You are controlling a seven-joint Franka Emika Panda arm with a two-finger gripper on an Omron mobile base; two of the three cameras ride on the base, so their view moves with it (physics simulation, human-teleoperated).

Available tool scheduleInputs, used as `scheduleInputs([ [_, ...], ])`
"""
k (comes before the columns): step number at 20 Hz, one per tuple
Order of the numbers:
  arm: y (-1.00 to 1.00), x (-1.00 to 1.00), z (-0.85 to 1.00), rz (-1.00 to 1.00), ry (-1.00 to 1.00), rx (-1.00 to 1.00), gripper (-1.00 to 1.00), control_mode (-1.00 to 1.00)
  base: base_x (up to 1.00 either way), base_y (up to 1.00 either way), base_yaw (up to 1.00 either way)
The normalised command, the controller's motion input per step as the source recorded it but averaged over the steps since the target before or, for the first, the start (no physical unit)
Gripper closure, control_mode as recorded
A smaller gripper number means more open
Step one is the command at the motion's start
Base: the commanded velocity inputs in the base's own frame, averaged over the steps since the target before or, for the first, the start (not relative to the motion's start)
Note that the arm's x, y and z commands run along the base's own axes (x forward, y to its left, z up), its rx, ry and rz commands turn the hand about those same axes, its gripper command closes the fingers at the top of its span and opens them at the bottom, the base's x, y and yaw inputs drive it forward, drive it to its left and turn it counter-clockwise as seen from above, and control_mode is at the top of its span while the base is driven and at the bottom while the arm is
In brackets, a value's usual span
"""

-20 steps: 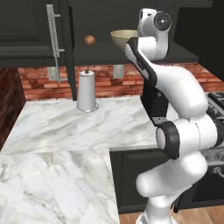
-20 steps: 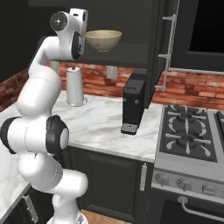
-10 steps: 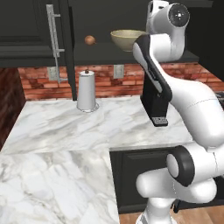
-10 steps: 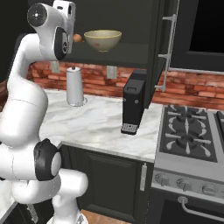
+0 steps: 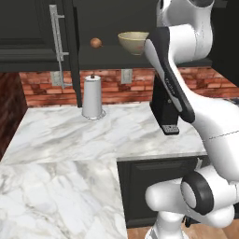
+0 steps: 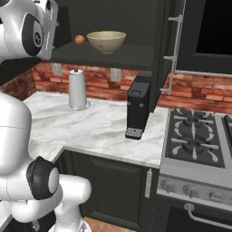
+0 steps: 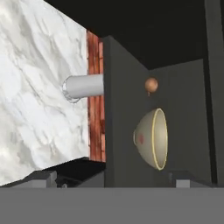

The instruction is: Pick the mug and place it in the sink. Pick the bowl and place it in the open cabinet and then close the cabinet.

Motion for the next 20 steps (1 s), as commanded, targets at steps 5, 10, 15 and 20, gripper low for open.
scheduleInputs([
  [5, 0.12, -0.48, -0.01, 0.14, 0.11, -0.02, -1.0, -1.0, 0.0, 0.0, 0.0],
  [10, -0.07, 0.0, -0.27, 0.1, -0.11, -0.03, -1.0, -1.0, 0.0, 0.0, 0.0],
  [15, 0.1, -0.12, -0.61, 0.44, 0.0, -0.22, -1.0, -1.0, 0.0, 0.0, 0.0],
  [20, 0.09, -0.35, -0.29, 0.41, 0.0, -0.27, -1.0, -1.0, 0.0, 0.0, 0.0],
])
